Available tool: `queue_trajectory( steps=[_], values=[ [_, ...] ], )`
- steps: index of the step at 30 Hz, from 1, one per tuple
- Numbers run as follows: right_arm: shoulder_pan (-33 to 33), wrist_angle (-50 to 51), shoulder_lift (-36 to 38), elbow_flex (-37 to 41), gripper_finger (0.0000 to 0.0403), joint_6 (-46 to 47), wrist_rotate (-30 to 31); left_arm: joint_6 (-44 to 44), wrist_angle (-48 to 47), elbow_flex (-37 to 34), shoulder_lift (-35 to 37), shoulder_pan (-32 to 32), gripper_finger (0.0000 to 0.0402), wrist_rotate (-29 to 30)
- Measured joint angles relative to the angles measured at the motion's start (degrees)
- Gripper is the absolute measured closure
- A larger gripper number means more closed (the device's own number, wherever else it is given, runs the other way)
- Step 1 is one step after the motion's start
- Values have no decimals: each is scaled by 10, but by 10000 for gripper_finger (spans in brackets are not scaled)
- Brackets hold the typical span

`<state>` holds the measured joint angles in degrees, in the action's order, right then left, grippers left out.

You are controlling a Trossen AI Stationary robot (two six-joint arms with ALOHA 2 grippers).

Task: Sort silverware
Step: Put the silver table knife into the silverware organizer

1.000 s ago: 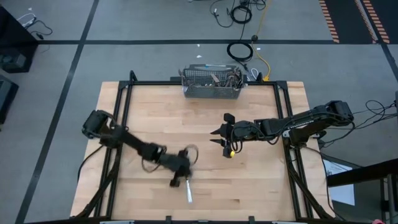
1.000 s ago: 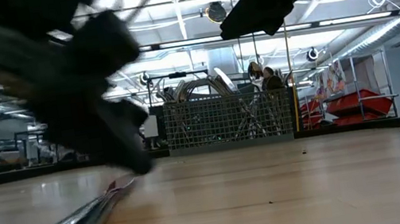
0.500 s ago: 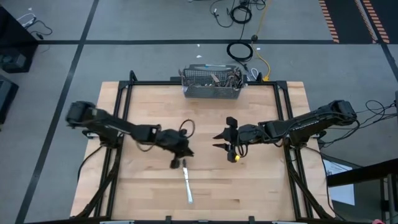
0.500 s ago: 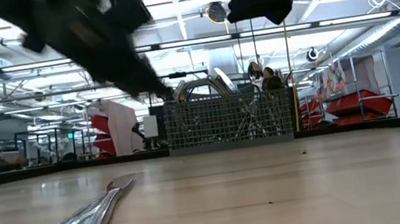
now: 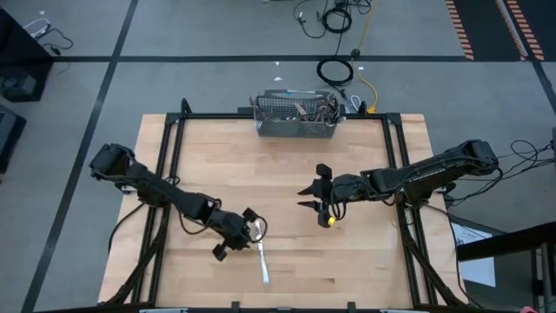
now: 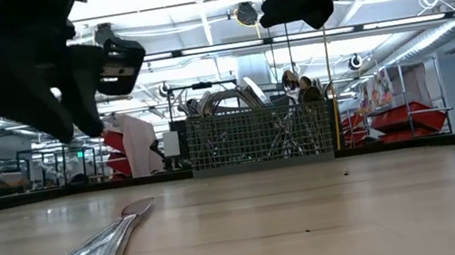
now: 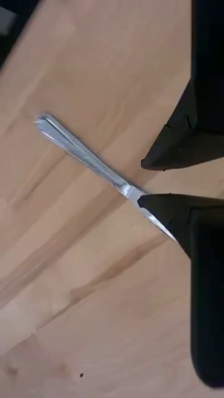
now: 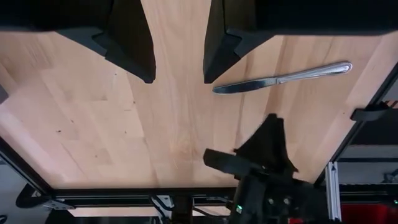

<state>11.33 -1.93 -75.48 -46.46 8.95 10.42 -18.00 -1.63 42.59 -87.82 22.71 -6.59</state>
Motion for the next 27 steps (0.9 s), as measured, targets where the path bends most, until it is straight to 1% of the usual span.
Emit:
queue_trajectory(
  steps=[6, 8, 10, 13, 17, 21, 23, 25, 27],
  values=[
    [4, 4, 0, 0, 277, 7, -1, -77, 25, 25, -33, -1, 274, 4],
    [4, 4, 0, 0, 277, 8, -1, -97, 45, 34, -44, 0, 257, -8],
    [4, 4, 0, 0, 277, 9, -1, -117, 42, 37, -53, -1, 241, -24],
    [4, 4, 0, 0, 277, 9, -1, -174, 44, 38, -71, -1, 224, -37],
    [4, 5, 0, 0, 277, 9, -1, -224, 68, 38, -101, -1, 217, -39],
    [4, 6, 0, 0, 277, 9, -1, -250, 128, 38, -126, -6, 217, -42],
    [4, 10, 0, 0, 277, 9, -1, -257, 151, 39, -138, -11, 217, -61],
    [4, 12, 0, 0, 277, 9, -1, -267, 145, 41, -148, -15, 217, -94],
    [4, 16, 0, 0, 277, 9, -2, -281, 126, 46, -157, -21, 217, -113]
  ],
)
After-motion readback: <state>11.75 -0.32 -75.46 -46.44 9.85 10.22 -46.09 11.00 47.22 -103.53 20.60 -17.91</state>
